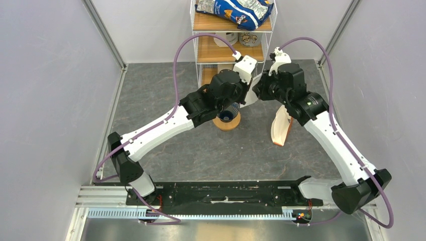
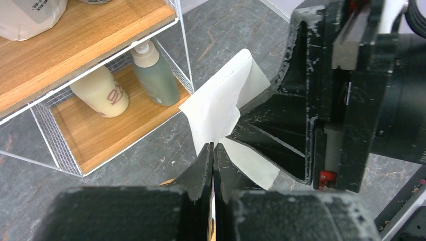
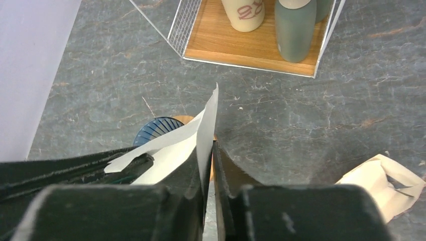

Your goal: Place the coffee filter in the dripper

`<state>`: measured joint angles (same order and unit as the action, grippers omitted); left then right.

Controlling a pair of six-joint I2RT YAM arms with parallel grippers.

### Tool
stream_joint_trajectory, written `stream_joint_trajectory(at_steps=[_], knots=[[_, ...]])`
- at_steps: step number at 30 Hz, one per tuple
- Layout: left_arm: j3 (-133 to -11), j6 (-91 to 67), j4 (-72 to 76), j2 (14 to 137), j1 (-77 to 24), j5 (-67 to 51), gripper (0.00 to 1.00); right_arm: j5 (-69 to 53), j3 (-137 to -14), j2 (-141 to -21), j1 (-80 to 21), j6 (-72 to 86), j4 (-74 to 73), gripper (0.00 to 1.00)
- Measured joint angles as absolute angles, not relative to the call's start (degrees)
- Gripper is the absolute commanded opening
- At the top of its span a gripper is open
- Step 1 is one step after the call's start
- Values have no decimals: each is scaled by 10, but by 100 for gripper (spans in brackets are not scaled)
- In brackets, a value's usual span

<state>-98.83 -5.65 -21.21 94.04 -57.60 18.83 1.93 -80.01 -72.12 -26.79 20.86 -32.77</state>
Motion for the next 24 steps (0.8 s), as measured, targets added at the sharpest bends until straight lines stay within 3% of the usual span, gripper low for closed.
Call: stream_joint_trajectory(at_steps=[2, 3, 7, 12, 17, 24], knots=[[-988, -57, -212, 939, -575, 183, 2, 17, -794, -712, -268, 203, -328, 0], [-987, -57, -212, 938, -575, 182, 2, 15, -793, -709, -268, 201, -327, 0], [-981, -56, -212, 932, -571, 179, 25, 13, -793, -706, -268, 207, -325, 0], [-973, -54, -212, 928, -569, 180, 43, 8, -792, -706, -268, 227, -317, 0], [-962, -54, -211, 927, -569, 189, 50, 7, -792, -706, -268, 253, -310, 0], [-943, -54, -209, 926, -567, 218, 51, 13, -796, -706, -268, 288, -313, 0]])
